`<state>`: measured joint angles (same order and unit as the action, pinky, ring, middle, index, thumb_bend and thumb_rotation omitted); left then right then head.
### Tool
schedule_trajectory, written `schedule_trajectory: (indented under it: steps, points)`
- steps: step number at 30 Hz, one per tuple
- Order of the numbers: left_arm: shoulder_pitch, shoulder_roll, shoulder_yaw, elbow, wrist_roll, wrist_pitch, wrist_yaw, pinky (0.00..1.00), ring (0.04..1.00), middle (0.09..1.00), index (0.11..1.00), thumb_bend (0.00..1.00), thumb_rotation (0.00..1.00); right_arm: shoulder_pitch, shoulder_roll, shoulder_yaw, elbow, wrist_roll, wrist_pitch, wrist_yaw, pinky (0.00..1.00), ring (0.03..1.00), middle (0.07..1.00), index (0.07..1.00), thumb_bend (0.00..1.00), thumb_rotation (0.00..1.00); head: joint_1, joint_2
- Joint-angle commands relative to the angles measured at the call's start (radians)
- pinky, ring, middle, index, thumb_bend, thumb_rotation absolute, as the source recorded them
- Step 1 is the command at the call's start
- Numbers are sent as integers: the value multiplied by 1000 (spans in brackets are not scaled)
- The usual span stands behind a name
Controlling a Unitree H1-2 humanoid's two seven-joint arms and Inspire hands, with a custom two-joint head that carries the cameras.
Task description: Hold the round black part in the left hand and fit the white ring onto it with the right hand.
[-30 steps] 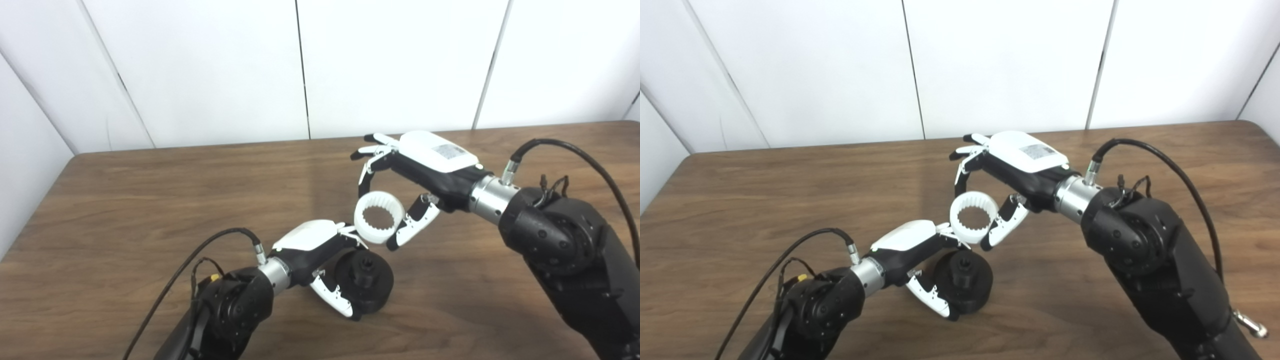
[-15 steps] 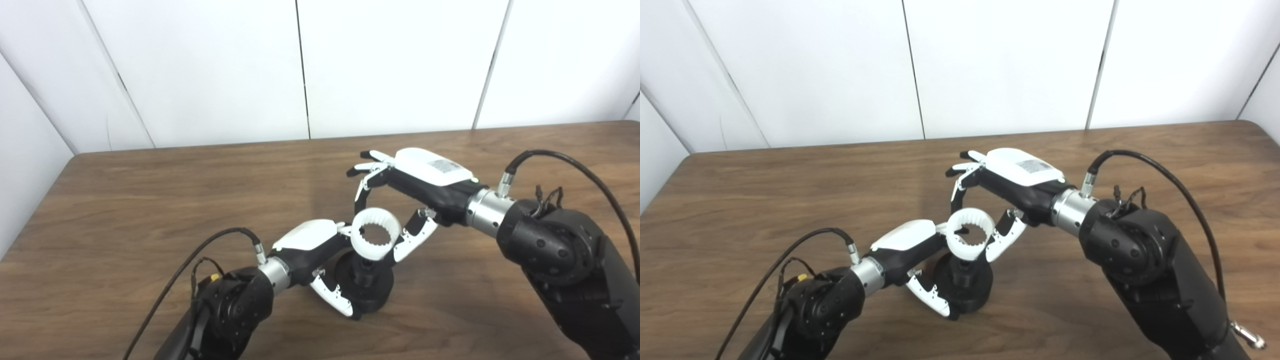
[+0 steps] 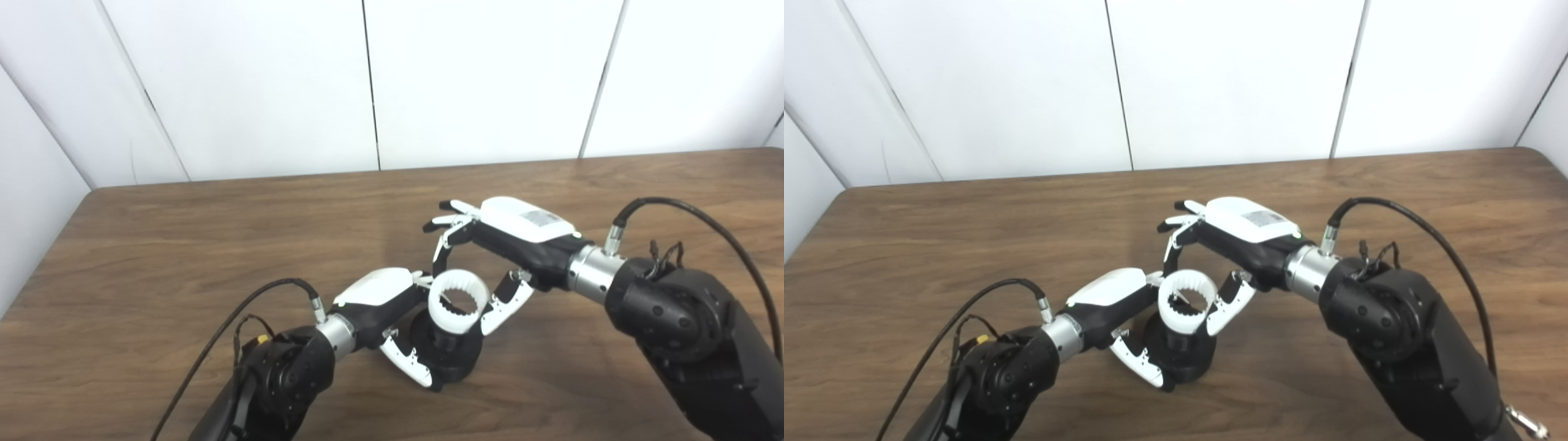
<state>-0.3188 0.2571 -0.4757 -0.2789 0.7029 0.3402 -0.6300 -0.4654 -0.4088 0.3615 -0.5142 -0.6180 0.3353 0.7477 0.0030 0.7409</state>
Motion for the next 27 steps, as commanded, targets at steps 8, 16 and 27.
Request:
schedule_trajectory:
  steps: [8, 16, 27]
  points:
    - [-39, 2, 12, -20, 7, -14, 20, 940, 1000, 962, 692, 919, 249, -29, 2, -1, 22, -11, -69, -45, 923, 997, 894, 489, 525, 149, 2, 1]
    - [-38, -1, 17, -18, -1, -20, 28, 951, 1000, 959, 692, 925, 241, -24, 8, 7, 34, -22, -71, -40, 938, 1000, 895, 490, 525, 150, 0, 0]
    - [-40, 2, 12, -19, 6, -21, 25, 937, 1000, 961, 692, 919, 250, -22, 10, 18, 42, -32, -76, -39, 926, 999, 896, 490, 525, 151, 2, 0]
